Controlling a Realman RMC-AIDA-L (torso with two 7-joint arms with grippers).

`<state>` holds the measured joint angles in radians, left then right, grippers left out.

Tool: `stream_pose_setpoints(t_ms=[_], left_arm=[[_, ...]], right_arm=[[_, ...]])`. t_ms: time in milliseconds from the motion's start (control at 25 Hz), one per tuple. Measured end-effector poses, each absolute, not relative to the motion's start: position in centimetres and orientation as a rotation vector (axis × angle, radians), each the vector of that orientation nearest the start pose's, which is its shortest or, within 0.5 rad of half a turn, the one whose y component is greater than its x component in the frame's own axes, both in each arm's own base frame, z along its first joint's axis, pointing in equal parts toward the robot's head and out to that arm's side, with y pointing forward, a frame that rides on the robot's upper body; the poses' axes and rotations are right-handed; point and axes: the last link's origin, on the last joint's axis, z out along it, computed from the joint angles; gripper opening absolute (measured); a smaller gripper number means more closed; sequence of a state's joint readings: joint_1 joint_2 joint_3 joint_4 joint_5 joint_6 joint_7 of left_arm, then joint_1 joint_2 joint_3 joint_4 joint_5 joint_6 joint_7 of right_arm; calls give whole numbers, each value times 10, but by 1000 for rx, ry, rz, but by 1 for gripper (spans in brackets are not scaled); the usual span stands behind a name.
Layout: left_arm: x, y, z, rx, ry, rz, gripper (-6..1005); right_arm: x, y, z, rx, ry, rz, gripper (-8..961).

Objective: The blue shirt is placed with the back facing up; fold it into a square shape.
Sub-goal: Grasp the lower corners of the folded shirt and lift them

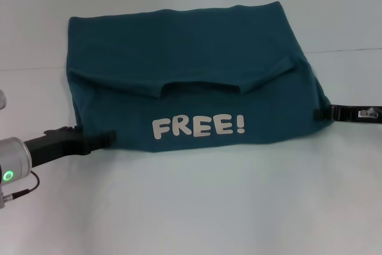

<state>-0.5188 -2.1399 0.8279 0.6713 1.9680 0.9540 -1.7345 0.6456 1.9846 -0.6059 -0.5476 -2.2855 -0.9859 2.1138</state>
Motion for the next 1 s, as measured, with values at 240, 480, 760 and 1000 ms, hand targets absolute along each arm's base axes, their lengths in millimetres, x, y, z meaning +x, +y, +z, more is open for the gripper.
stream_pose_setpoints(t_ms=[240, 480, 760, 1000], left_arm=[[-296, 378, -20, -2226, -1085, -447, 869], [-299, 380, -18, -2204, -1078, -419, 765], [-300, 382, -17, -2192, -1076, -411, 560], [-301, 382, -18, -2194, -1071, -395, 294]], right_arm=[[331, 401, 37, -2006, 1454, 355, 37], [331, 401, 38, -2004, 1455, 357, 39], [330, 401, 36, -2005, 1457, 359, 39], [330, 401, 36, -2006, 1457, 360, 39]])
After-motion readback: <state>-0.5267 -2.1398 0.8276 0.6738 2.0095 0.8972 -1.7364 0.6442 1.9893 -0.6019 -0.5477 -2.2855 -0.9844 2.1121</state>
